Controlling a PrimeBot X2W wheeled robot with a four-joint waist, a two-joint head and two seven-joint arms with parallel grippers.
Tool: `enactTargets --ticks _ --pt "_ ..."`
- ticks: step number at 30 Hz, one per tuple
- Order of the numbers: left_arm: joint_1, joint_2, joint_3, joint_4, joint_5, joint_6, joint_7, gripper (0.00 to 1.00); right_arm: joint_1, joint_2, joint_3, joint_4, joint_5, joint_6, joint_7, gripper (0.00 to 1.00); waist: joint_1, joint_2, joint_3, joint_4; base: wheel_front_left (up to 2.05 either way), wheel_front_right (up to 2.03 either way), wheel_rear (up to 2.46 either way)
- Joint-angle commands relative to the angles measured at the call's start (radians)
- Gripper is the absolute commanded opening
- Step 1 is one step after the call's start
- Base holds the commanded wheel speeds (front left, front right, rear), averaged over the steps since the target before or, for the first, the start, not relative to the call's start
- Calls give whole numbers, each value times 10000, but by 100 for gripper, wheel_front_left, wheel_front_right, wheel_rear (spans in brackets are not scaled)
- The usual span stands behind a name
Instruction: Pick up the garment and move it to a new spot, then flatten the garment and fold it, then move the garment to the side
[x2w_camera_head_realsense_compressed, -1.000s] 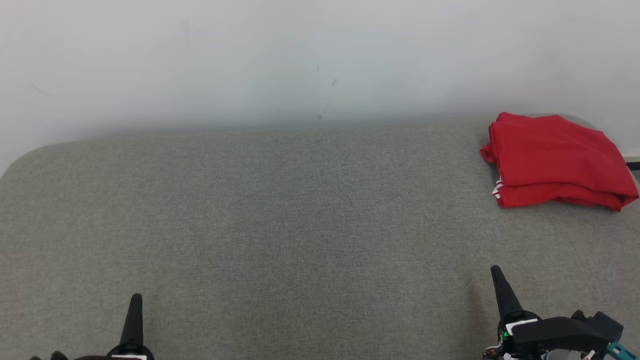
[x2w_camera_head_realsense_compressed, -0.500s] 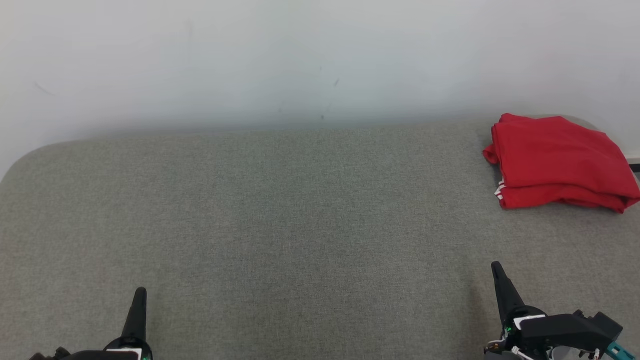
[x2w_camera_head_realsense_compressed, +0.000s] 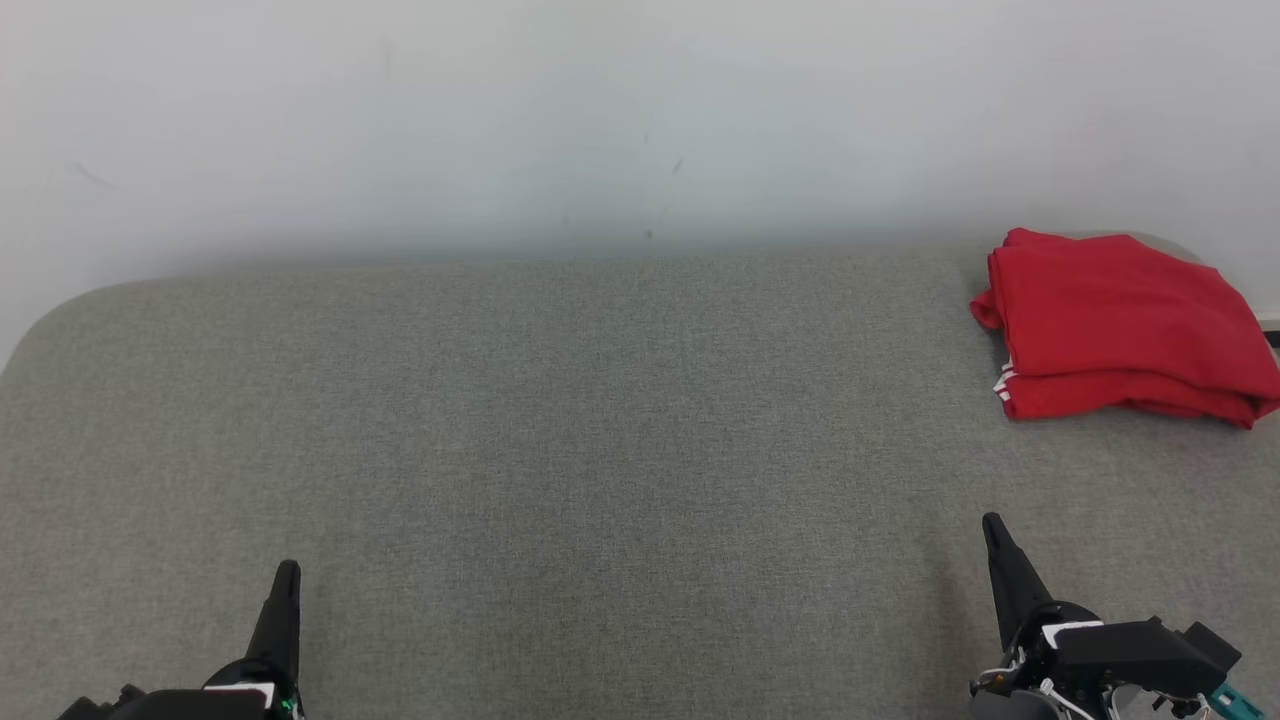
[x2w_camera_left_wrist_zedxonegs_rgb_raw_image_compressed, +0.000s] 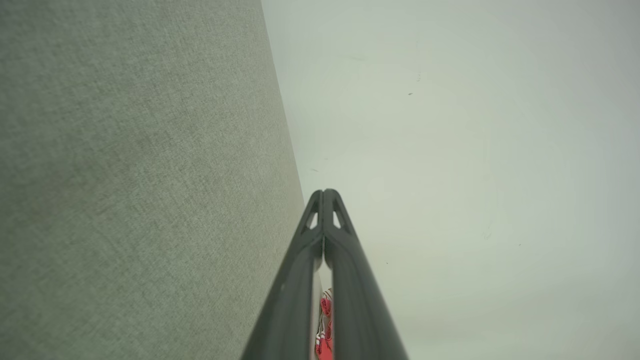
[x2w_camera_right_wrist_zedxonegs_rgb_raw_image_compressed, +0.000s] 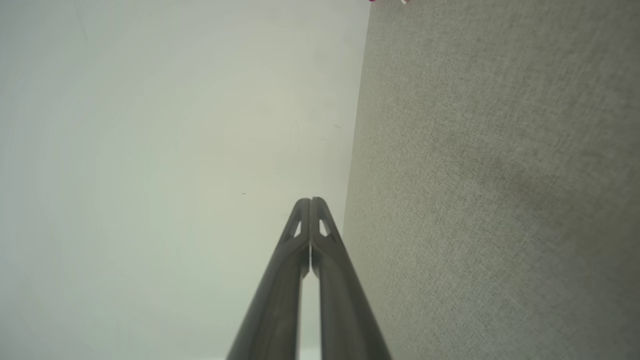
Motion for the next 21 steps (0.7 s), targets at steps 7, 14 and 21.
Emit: enactTargets --ticks 7,14,21 --pt "-231 46 -11 49 -663 -27 171 0 -125 43 -51 -66 619 -20 157 0 1 0 -3 30 0 0 0" --pt "-285 47 -17 75 -1012 -28 254 0 -159 49 -72 -71 957 -21 252 0 1 0 -5 55 0 0 0" --pt "-280 47 -18 73 -1006 -28 254 0 -153 49 -68 -68 957 -21 251 0 1 0 -5 55 0 0 0"
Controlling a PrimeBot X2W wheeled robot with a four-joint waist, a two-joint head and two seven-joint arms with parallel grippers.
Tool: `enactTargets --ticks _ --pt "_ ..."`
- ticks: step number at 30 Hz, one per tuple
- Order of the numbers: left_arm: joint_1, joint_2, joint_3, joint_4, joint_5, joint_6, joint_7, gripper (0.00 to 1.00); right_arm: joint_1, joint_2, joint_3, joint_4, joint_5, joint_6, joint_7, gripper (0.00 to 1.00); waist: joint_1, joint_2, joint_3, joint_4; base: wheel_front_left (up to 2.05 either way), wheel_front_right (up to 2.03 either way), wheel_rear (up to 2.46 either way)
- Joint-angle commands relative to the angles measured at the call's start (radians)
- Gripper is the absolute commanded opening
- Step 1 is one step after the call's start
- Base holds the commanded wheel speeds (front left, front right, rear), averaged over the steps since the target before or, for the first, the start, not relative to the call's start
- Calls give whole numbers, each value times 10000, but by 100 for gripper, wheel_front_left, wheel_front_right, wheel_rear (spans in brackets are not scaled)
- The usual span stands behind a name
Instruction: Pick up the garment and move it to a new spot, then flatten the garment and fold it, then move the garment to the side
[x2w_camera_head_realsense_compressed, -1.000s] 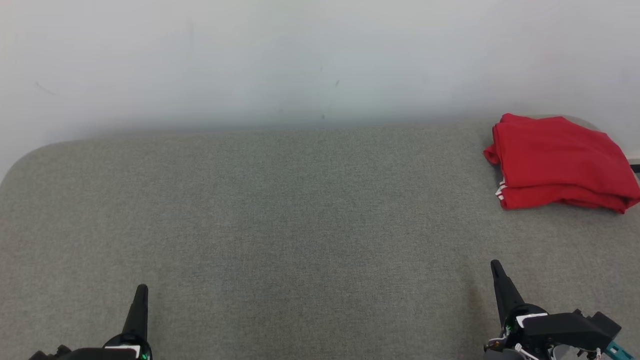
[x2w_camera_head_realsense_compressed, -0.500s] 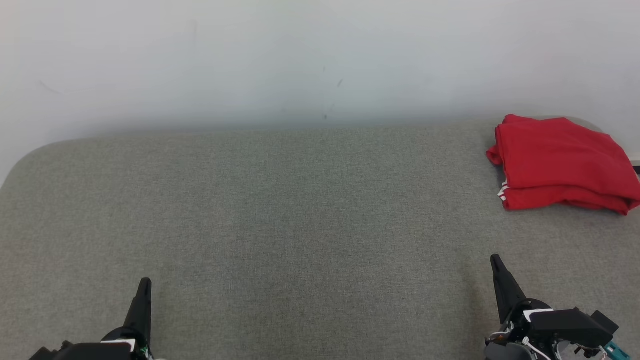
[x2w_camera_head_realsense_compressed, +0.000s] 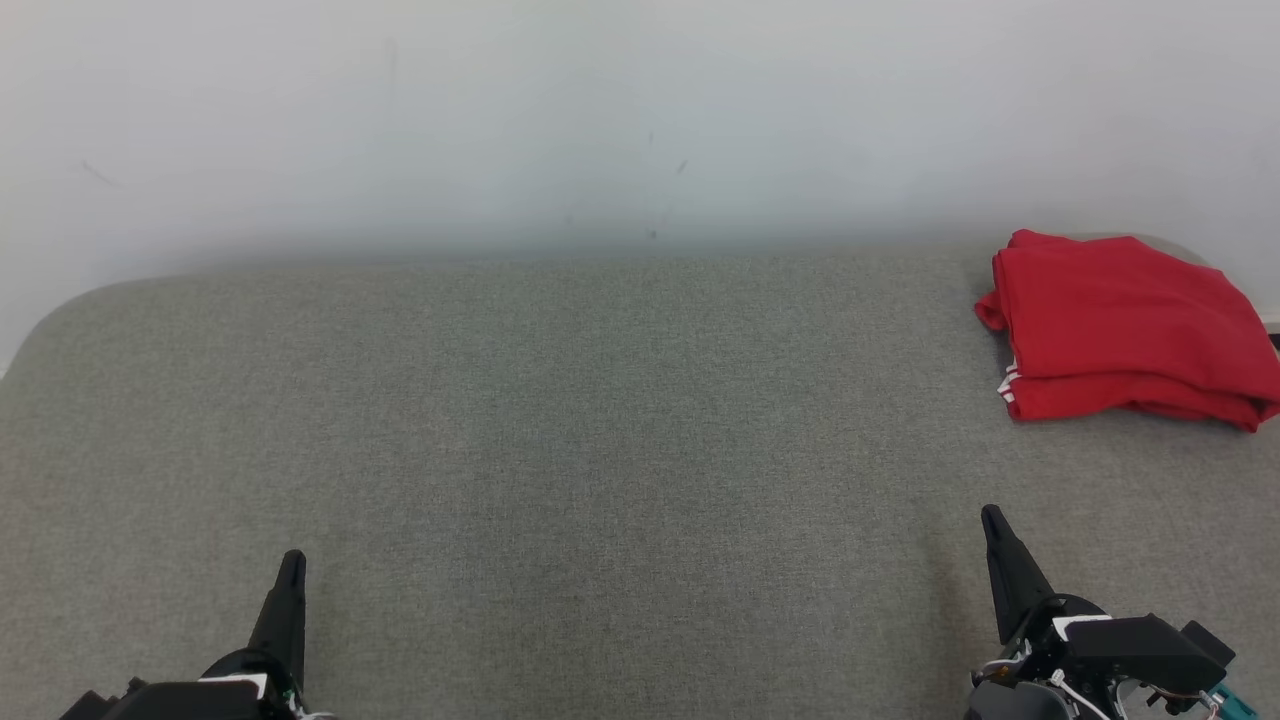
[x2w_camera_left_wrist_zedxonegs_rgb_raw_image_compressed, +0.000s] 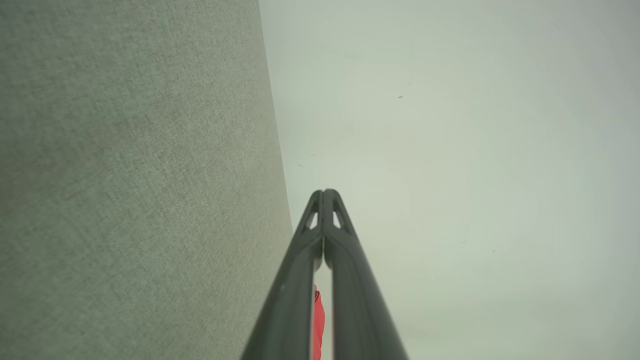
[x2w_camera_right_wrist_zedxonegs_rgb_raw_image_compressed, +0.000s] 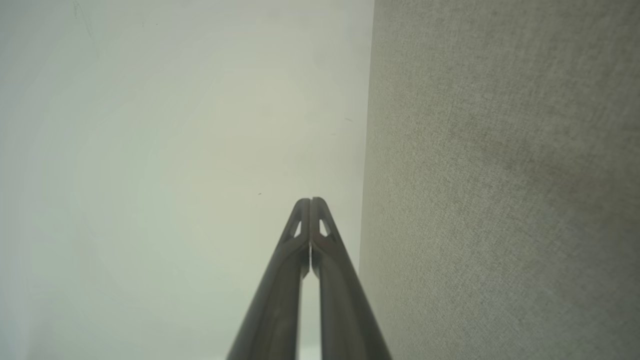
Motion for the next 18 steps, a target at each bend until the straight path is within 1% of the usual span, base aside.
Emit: enactTargets --ticks 1,18 --pt "-110 41 6 16 -44 -28 4 0 -50 46 -9 -30 12 -21 33 0 0 -1 0 0 0 0 0" --pt "-108 39 4 14 -43 -28 3 0 -50 44 -7 -28 14 -21 31 0 0 -1 0 0 0 0 0"
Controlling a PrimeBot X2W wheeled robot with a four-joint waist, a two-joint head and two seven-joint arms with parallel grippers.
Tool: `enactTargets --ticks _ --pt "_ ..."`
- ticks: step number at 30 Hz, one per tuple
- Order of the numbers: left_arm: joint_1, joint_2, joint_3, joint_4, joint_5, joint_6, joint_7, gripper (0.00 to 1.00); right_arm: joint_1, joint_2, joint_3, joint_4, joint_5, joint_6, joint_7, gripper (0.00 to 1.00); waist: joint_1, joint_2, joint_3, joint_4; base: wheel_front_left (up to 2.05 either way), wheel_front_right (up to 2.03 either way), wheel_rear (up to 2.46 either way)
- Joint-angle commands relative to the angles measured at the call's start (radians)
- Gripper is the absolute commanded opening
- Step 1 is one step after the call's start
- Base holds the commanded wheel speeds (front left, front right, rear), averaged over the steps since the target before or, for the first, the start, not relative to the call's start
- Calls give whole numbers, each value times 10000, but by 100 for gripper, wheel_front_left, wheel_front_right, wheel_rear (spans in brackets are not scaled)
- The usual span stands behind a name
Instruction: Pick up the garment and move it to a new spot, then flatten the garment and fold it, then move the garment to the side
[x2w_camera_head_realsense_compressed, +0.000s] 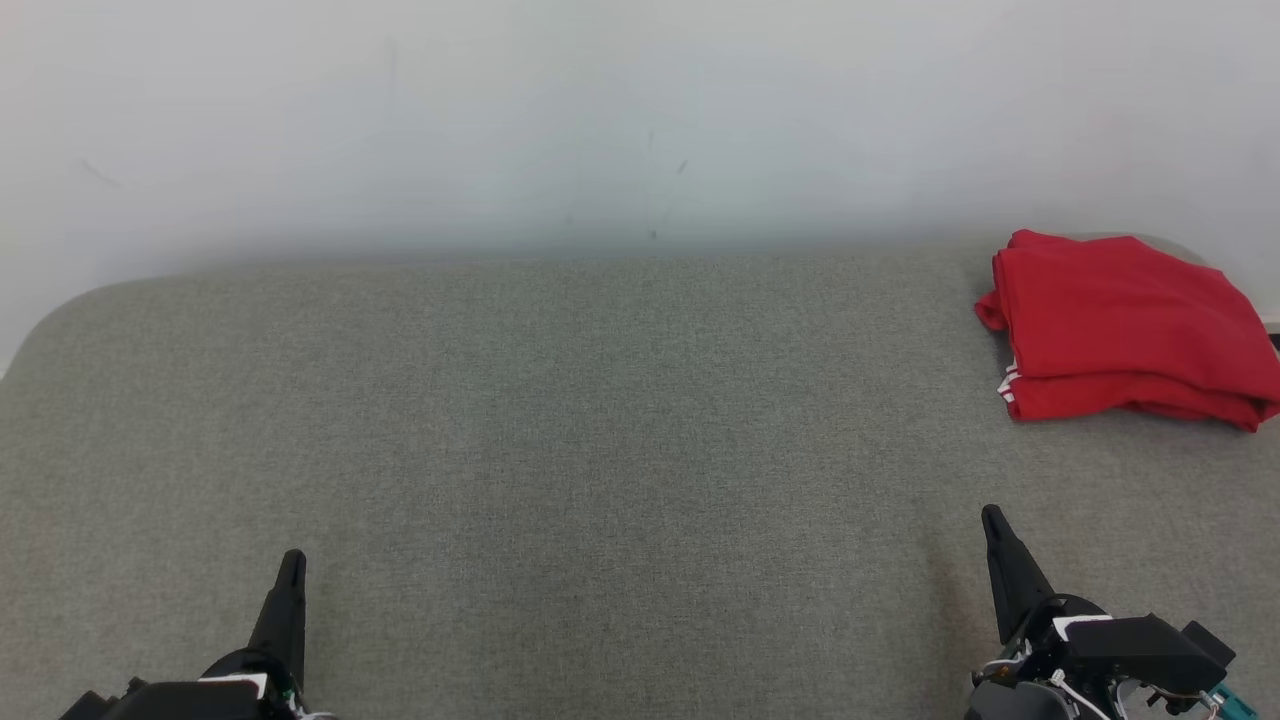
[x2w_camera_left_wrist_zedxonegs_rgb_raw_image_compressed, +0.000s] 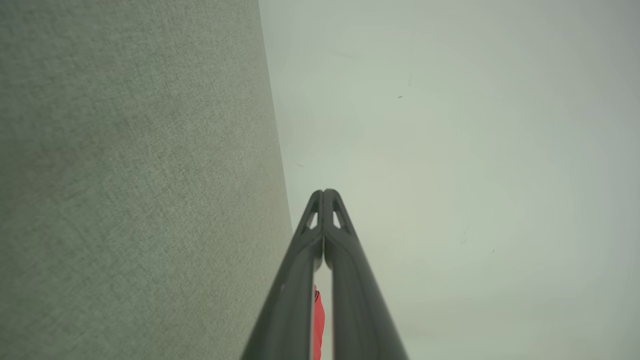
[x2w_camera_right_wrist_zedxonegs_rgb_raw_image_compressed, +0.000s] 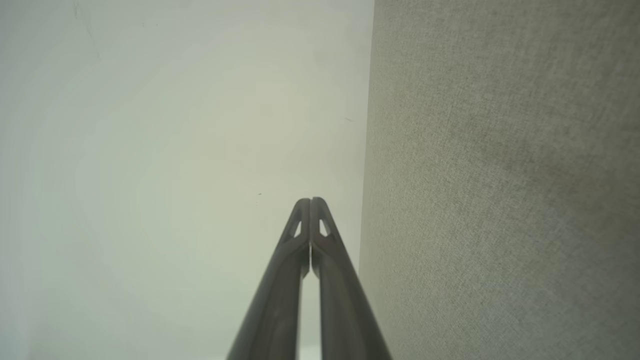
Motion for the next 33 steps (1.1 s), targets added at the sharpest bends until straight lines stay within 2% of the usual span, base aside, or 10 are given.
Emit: enactTargets --ticks 1,33 --pt "-105 37 9 14 -41 -28 3 0 -49 42 -7 -26 14 -21 31 0 0 0 0 0 0 0 0" --pt "-104 38 5 12 -43 -28 1 0 -48 43 -4 -27 15 -21 29 0 0 0 0 0 0 0 0"
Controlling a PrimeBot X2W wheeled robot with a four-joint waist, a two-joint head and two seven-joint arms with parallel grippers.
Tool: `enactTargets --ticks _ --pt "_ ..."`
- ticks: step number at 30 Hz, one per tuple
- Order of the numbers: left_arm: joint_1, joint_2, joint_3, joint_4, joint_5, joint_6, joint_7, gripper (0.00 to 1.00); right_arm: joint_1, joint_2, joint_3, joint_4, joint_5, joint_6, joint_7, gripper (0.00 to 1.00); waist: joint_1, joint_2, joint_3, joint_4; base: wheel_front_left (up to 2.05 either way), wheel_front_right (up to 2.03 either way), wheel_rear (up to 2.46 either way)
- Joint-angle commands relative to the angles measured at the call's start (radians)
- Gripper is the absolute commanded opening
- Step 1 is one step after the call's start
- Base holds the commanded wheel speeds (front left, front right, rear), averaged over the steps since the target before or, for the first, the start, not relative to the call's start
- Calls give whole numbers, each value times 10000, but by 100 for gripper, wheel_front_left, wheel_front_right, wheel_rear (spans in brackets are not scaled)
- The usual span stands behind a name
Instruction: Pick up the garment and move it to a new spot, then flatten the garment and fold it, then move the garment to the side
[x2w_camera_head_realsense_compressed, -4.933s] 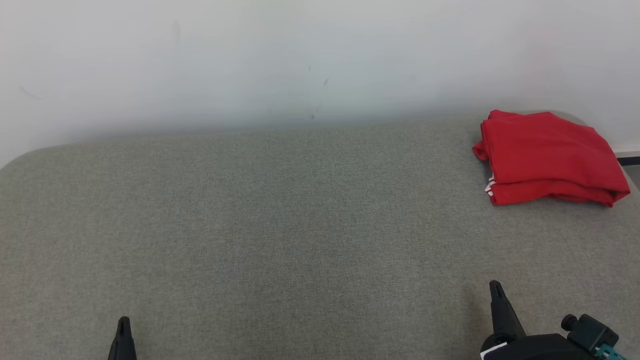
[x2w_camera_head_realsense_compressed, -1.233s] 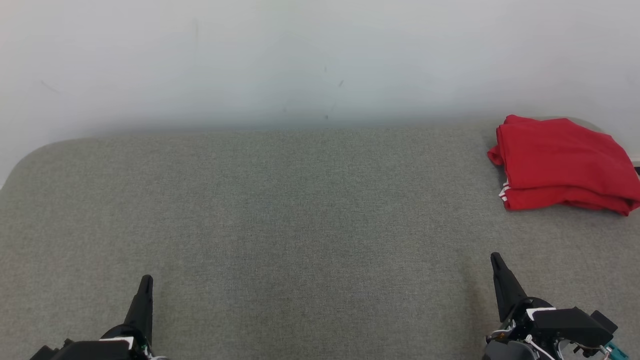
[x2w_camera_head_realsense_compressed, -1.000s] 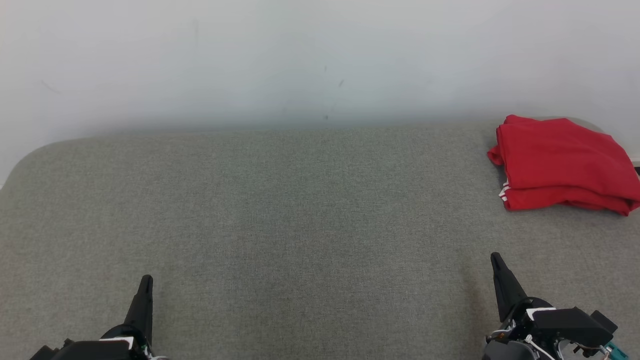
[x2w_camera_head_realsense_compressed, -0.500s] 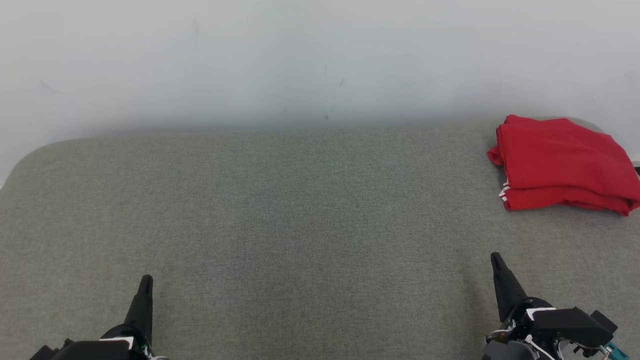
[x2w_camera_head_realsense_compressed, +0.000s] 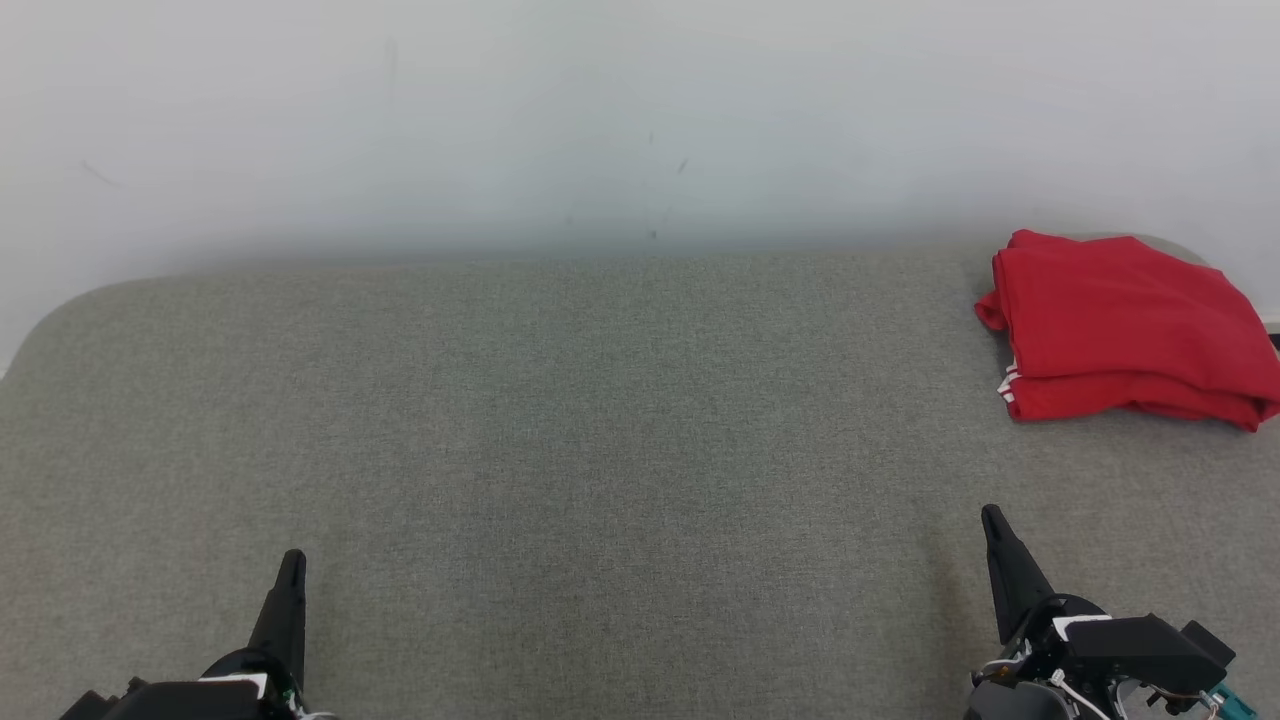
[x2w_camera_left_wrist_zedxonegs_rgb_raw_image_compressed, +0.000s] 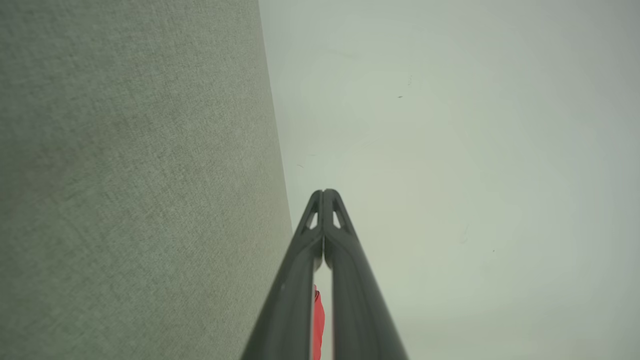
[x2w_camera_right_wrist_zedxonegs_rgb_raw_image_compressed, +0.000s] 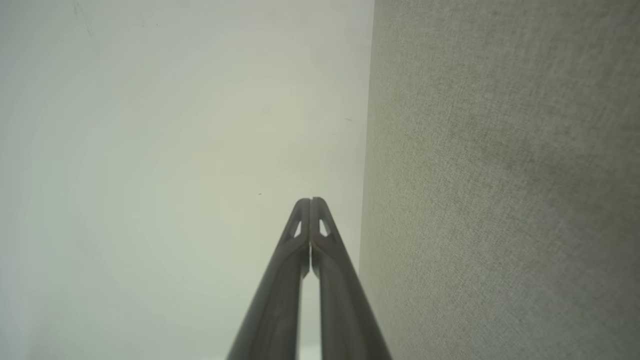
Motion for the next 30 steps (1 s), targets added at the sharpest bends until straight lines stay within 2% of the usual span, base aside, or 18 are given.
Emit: enactTargets --ticks 1,30 --pt "-103 38 9 12 -43 -28 1 0 -47 43 -4 -27 15 -21 29 0 0 0 0 0 0 0 0" --pt "-102 38 9 11 -44 -29 -1 0 -47 43 -3 -27 16 -21 28 0 0 0 0 0 0 0 0"
